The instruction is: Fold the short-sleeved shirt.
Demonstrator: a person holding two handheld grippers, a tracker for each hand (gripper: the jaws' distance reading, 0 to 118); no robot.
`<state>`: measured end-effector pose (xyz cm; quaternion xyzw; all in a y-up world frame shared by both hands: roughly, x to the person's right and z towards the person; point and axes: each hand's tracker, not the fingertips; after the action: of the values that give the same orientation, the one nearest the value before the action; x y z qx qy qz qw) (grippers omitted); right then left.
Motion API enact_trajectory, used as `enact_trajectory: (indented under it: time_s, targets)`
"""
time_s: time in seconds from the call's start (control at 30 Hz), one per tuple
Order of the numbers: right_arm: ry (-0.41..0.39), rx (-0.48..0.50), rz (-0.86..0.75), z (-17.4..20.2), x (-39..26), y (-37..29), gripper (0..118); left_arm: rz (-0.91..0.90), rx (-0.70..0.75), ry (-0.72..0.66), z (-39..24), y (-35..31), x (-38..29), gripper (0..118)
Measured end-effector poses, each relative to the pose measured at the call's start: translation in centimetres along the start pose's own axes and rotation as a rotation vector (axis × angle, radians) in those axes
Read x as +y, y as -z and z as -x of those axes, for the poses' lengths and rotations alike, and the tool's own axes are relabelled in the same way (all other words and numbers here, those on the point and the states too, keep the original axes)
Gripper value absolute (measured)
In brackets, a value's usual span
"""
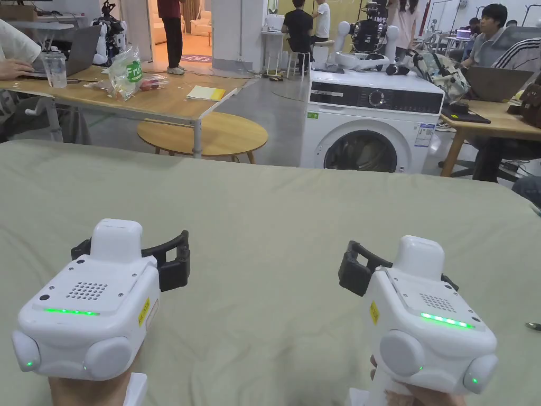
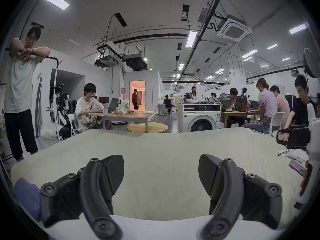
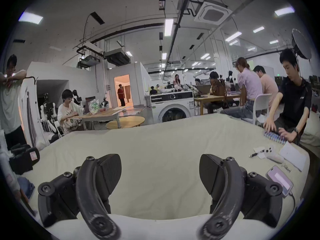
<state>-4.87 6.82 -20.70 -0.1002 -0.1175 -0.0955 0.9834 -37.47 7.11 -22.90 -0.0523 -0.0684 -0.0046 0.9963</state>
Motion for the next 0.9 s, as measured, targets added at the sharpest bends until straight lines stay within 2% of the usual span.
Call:
enact_trajectory:
  time_s: [0.23,0.53,0.8,0.9]
  targets:
    - [0.023,-0.031,0.031,-0.4,0.3,0.9,93,0.009,0.001,-0.007,0.2,0.3,-0.1,90]
    - [0.041,-0.006,0.057,-0.9,0.3,1.2,93,0.021,0.005,-0.020,0.5,0.7,-0.4,90]
    - [-0.025,-0.046,0.034,-0.6,0.0,1.3,93,0.034,-0.002,-0.023,0.4,0.7,-0.5,90]
    - [-0.088,-0.069,0.052,-0.2,-0.2,1.3,93,0.032,-0.008,-0.012,0.3,0.5,-0.4,90]
